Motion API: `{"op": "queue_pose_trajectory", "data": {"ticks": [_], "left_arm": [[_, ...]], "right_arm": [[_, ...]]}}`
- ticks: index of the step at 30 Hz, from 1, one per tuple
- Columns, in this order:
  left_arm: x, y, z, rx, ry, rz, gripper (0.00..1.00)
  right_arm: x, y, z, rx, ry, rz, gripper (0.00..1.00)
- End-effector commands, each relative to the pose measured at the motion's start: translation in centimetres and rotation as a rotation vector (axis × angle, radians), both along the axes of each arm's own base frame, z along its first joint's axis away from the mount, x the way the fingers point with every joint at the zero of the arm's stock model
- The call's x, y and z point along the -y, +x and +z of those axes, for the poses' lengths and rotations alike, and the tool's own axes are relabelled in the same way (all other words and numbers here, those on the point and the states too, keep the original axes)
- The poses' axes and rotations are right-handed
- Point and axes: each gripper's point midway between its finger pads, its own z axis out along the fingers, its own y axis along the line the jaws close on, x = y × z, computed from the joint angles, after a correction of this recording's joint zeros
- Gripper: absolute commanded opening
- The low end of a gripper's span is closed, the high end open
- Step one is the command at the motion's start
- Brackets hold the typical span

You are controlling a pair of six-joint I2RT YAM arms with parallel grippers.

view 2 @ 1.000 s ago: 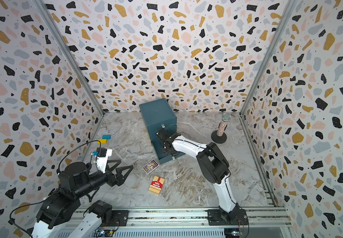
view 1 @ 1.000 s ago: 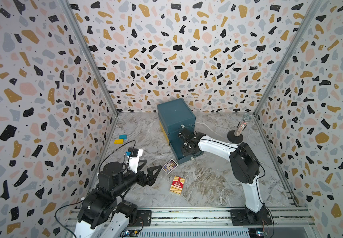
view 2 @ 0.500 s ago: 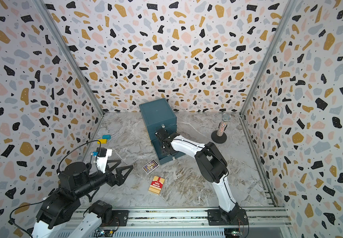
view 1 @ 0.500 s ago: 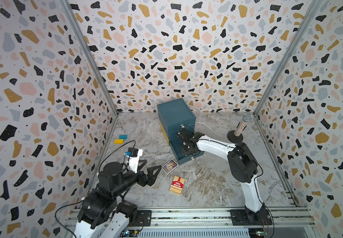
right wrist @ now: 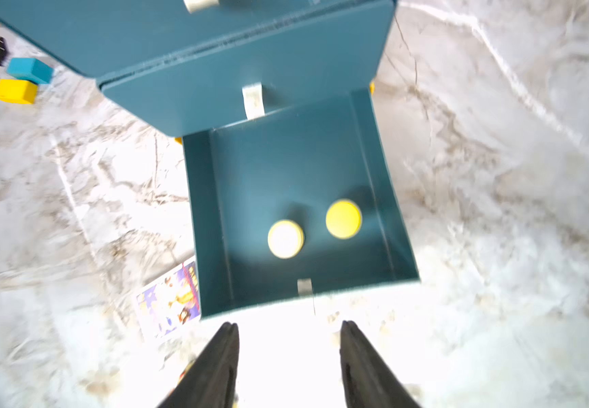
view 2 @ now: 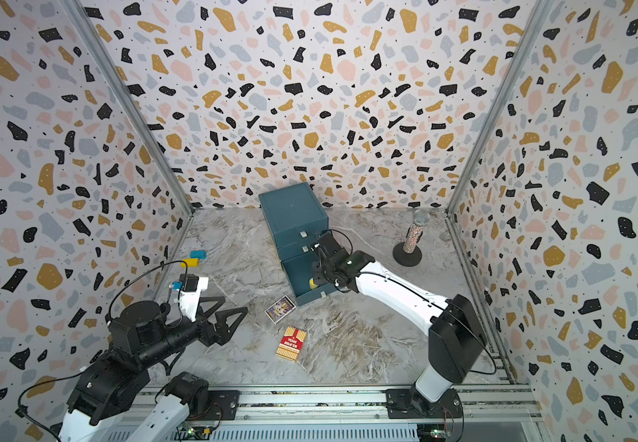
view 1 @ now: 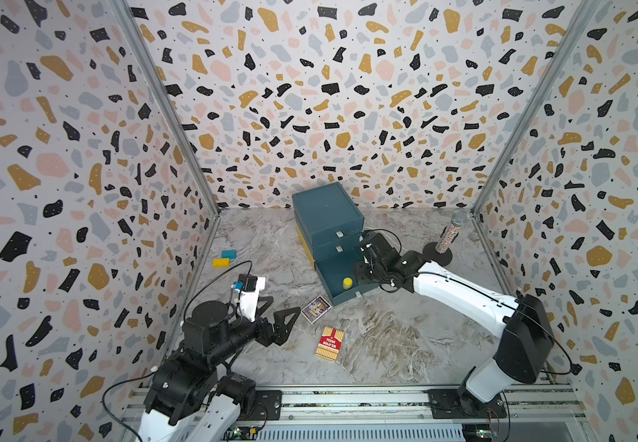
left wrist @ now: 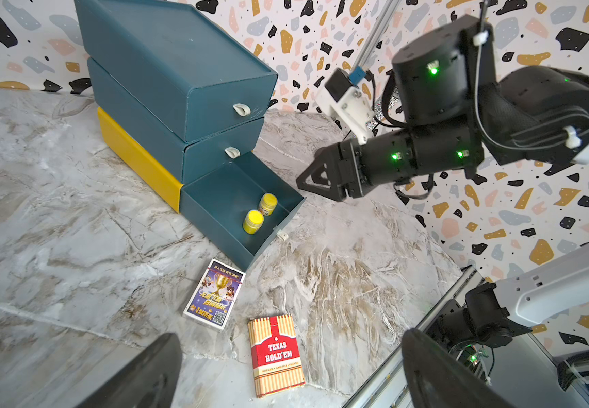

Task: Put the paint cans in the drawer according to color
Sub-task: Close the drawer in the storage box.

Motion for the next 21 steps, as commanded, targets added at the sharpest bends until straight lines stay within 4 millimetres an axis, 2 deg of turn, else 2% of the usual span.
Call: {"op": "queue_pose_trajectory", "data": {"ticks": [1,5,10,16,18,21], "left_arm": [[-0.1,0.5,0.6,0.044,0.003,0.008,1.00],[-0.1,0.5,0.6,0.044,0.002,0.010,1.00],[-0.1,0.6,0.6,0.043,0.001,0.010,1.00],[-0.1,0.6,0.5,0.041,0.003,0.010,1.00],[-0.1,0.6,0.6,0.043,0.002,0.009,1.00],[-0.1,0.5,0.6,0.045,0.003,0.012,1.00]], "right_arm": [[0.6,-1.9,-3.2,-0.097,0.041,-0.036,0.49],[0.8,-2.9,-4.7,-0.126,0.079,-0.044,0.47],[-0.5,-2.6,-6.0,-0.156,0.150,-0.060,0.47],[-1.7,-0.1,-9.1,-0.194,0.197,-0.110,0.45],[-1.9,0.9,-9.7,-0.211,0.202,-0.126,0.44],[-2.1,2.0,-9.5,-0.189,0.224,-0.143,0.44]]}}
